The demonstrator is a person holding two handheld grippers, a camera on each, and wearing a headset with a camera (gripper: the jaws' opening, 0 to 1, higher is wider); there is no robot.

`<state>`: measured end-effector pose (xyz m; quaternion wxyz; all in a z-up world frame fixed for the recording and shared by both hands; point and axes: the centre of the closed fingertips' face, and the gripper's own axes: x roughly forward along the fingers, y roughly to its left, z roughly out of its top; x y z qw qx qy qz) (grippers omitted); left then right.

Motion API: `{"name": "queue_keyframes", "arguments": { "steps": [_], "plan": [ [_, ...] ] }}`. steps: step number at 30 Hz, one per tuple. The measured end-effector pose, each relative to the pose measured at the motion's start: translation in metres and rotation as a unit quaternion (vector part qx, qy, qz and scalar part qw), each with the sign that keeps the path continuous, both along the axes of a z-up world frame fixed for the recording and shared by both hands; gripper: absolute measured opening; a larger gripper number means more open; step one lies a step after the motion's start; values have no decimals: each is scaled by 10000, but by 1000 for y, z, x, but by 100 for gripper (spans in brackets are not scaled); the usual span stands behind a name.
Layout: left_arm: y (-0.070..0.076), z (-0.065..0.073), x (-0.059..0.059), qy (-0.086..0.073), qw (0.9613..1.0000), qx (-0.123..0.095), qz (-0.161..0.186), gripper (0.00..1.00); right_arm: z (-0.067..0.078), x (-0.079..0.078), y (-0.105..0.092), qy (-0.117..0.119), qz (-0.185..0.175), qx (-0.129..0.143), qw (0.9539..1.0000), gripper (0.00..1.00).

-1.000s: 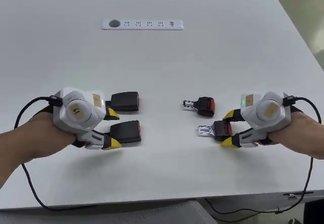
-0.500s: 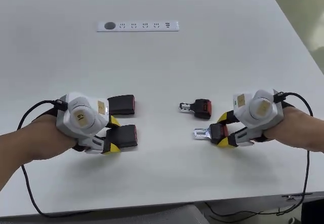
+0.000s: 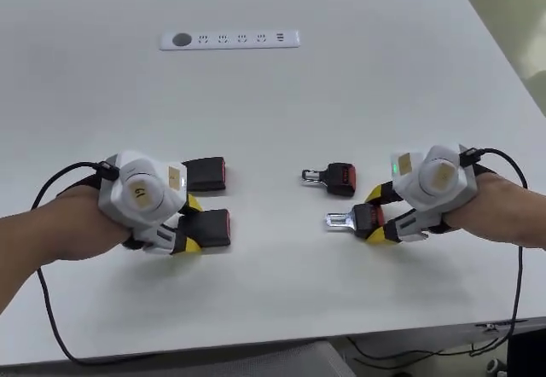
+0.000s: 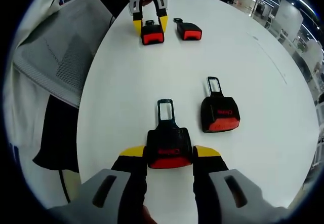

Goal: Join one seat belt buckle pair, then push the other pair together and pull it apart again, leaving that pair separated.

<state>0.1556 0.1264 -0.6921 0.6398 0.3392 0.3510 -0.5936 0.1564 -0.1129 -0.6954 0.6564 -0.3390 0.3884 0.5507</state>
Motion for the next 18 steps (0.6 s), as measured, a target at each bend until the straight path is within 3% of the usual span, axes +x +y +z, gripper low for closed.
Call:
{"name": "queue_keyframes", "arguments": {
  "steps": [18],
  "plan": [
    [-1, 1, -2, 9, 10000, 83, -3, 33, 4, -4, 50, 38, 51, 273, 9996, 33]
  ]
}}
